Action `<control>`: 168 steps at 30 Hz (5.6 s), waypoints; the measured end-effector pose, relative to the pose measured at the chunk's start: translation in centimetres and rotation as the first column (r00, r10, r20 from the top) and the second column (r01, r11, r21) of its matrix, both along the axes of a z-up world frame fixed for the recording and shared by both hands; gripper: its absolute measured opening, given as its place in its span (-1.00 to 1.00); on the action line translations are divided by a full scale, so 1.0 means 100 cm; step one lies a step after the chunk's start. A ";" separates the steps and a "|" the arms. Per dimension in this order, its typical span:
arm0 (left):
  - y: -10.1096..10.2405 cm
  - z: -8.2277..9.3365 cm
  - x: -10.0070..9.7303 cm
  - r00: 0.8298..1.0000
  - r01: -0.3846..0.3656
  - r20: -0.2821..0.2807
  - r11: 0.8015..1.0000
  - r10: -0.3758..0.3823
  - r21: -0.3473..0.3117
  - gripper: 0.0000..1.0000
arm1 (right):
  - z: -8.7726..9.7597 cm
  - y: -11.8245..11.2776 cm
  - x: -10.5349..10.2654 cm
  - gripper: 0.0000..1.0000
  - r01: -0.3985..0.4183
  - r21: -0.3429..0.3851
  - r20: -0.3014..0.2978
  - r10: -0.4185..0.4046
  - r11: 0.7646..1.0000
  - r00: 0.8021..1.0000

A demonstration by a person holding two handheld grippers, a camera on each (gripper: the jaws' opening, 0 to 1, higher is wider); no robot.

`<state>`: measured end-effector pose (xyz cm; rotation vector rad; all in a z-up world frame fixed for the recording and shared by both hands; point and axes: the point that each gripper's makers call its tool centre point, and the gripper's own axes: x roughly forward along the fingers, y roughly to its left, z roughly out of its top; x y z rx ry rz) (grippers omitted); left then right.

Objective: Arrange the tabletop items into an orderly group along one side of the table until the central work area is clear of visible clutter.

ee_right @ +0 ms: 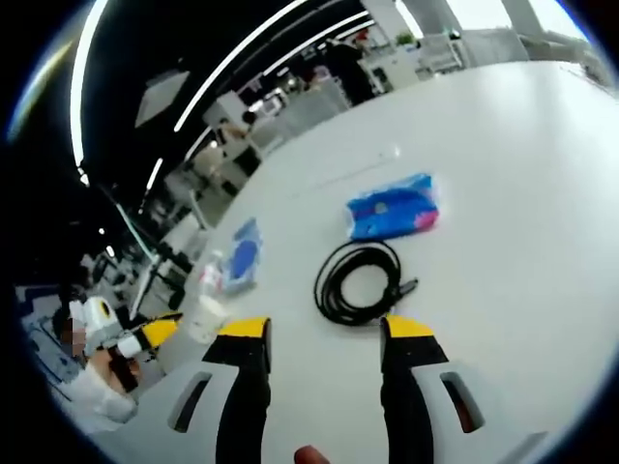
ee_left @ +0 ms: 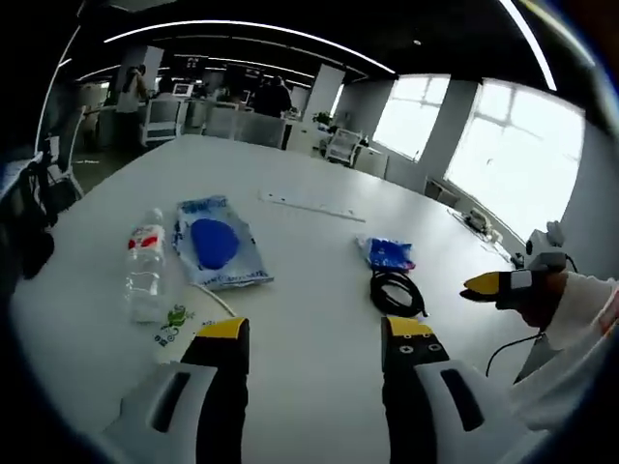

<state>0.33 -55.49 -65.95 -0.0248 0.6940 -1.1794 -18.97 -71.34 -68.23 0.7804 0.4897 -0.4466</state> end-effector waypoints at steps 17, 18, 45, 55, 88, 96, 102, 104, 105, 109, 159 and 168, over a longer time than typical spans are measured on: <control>-0.067 -0.021 0.021 0.913 -0.269 -0.318 0.963 0.254 -0.006 0.20 | -0.006 -0.005 -0.018 -0.17 0.050 0.071 0.048 -0.054 0.996 0.997; -0.067 -0.024 0.025 0.905 -0.293 -0.322 0.956 0.279 0.004 0.22 | -0.005 -0.006 -0.019 -0.17 0.063 0.074 0.055 -0.067 0.995 0.996; -0.077 -0.075 0.093 0.399 -0.776 -0.625 0.610 0.671 0.160 0.08 | -0.001 -0.021 0.004 -0.34 0.131 0.207 0.139 -0.162 0.970 0.977; -0.069 -0.096 0.094 0.273 -0.815 -0.628 0.522 0.728 0.251 -0.37 | 0.006 -0.026 0.023 -0.60 0.115 0.239 0.194 -0.163 0.964 0.967; -0.087 -0.016 0.089 0.554 -0.684 -0.673 0.729 0.490 -0.032 -1.00 | 0.026 0.000 0.064 -0.13 0.018 0.416 0.354 -0.180 0.909 0.918; -0.089 0.024 0.062 0.684 -0.537 -0.673 0.819 0.282 -0.202 -1.00 | 0.051 0.027 0.120 0.36 -0.117 0.574 0.447 -0.191 0.810 0.874; -0.082 0.056 0.031 0.762 -0.395 -0.636 0.865 0.121 -0.308 -1.00 | 0.063 0.052 0.164 0.45 -0.194 0.658 0.464 -0.188 0.728 0.866; -0.078 0.063 0.020 0.801 -0.334 -0.592 0.885 0.085 -0.324 -1.00 | 0.060 0.055 0.177 0.46 -0.198 0.717 0.461 -0.242 0.668 0.854; -0.076 0.066 0.016 0.812 -0.312 -0.579 0.891 0.070 -0.330 -1.00 | 0.064 0.056 0.181 0.46 -0.208 0.739 0.471 -0.270 0.641 0.840; -0.070 0.088 -0.008 0.846 -0.179 -0.529 0.906 -0.058 -0.385 -1.00 | 0.078 0.040 0.185 0.44 -0.186 0.775 0.496 -0.399 0.604 0.771; -0.035 0.120 0.049 0.975 0.014 -0.204 0.944 -0.086 -0.331 -1.00 | 0.122 0.044 0.115 -0.99 -0.062 0.215 0.545 -0.067 0.975 0.836; -0.045 0.142 0.048 0.950 -0.095 -0.307 0.882 -0.058 -0.461 -0.58 | 0.147 0.032 0.118 -1.00 -0.061 0.246 0.635 -0.113 0.967 0.764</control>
